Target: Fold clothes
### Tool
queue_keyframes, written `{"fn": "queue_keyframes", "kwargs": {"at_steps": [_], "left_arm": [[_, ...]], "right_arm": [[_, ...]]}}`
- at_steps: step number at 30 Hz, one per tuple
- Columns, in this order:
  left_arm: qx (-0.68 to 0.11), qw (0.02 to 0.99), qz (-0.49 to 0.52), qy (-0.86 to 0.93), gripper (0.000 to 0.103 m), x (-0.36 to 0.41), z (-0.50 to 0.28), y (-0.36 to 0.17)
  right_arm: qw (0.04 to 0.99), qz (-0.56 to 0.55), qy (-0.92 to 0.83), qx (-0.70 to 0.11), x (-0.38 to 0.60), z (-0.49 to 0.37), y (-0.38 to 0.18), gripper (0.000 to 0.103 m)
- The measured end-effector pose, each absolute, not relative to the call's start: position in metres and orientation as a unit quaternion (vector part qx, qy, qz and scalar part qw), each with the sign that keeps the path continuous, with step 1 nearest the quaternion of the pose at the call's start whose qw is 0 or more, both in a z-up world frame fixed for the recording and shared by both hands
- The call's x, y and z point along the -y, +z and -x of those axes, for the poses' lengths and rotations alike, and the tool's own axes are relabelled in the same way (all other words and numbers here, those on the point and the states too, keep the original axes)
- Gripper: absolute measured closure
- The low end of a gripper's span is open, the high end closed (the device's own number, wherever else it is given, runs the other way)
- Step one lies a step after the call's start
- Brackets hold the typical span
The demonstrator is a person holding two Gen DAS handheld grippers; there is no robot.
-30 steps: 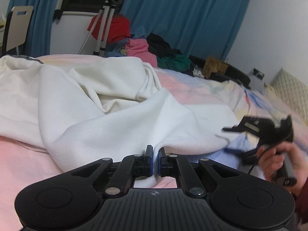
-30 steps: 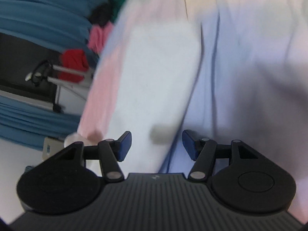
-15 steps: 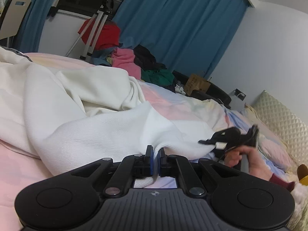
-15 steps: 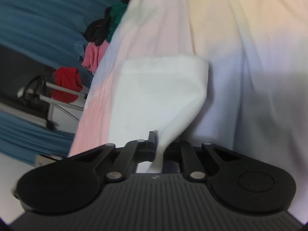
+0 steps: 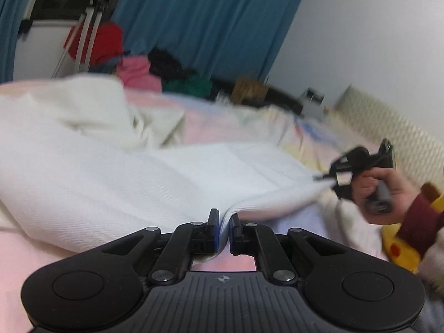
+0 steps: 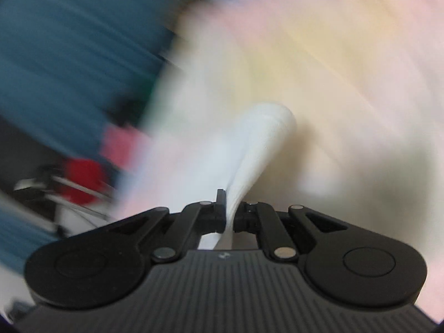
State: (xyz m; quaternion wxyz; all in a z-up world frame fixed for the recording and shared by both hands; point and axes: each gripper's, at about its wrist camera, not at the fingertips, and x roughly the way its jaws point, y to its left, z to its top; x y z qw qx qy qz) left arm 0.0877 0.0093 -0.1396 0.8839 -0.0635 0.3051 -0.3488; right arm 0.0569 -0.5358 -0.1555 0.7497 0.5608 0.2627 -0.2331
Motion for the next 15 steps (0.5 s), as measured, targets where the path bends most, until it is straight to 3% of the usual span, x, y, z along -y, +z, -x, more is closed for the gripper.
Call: {"fn": "queue_keyframes", "kwargs": {"at_steps": [4, 7, 9, 13, 15], "left_arm": [[-0.324, 0.875, 0.077, -0.351, 0.091, -0.011, -0.093, -0.148], [-0.344, 0.866, 0.091, -0.351, 0.078, -0.017, -0.098, -0.141], [-0.356, 0.860, 0.126, -0.343, 0.046, -0.030, -0.098, -0.132], [-0.366, 0.849, 0.237, -0.299, 0.036, -0.082, -0.105, -0.107], [-0.355, 0.849, 0.306, -0.244, 0.022, -0.123, -0.114, -0.104]], "right_arm": [[0.732, -0.582, -0.201, -0.292, 0.557, -0.047, -0.176, 0.095], [0.753, -0.559, -0.209, -0.278, 0.552, -0.051, -0.168, 0.095], [0.765, -0.544, -0.217, -0.267, 0.548, -0.053, -0.162, 0.095], [0.787, -0.520, -0.229, -0.241, 0.539, -0.058, -0.151, 0.096], [0.803, -0.507, -0.225, -0.219, 0.533, -0.058, -0.145, 0.097]]}}
